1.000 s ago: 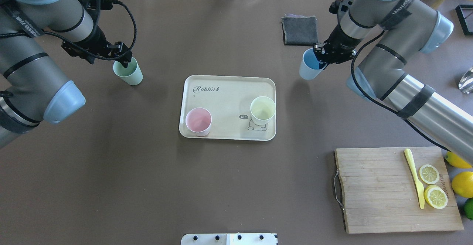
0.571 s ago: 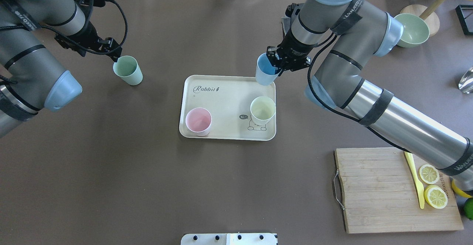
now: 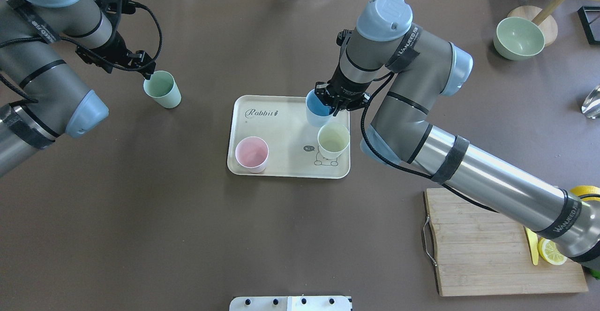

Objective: Place all cups on tray

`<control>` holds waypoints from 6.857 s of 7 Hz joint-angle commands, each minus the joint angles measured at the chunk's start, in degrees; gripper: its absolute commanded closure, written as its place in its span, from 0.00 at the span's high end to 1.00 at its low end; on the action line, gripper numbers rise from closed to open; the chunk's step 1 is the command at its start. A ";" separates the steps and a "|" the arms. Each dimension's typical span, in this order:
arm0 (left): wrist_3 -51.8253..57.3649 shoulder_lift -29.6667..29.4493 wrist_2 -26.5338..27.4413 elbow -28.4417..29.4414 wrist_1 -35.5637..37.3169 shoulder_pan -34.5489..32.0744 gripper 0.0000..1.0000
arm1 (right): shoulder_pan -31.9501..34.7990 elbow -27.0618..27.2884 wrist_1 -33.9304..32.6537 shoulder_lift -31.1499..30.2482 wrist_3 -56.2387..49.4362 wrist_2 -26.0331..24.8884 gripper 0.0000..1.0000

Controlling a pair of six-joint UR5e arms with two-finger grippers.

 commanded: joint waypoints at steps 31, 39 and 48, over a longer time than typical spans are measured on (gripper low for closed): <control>36.62 26.91 -12.77 -12.37 0.31 -24.69 0.99 | 39.61 18.14 -10.70 -40.33 -65.82 12.49 1.00; 33.28 31.32 -21.67 -13.34 -0.86 -26.10 0.99 | 41.38 17.43 -10.35 -42.28 -69.20 11.79 1.00; 33.63 32.29 -21.50 -13.07 -0.86 -28.13 0.99 | 42.00 17.87 -10.43 -42.81 -72.62 12.05 1.00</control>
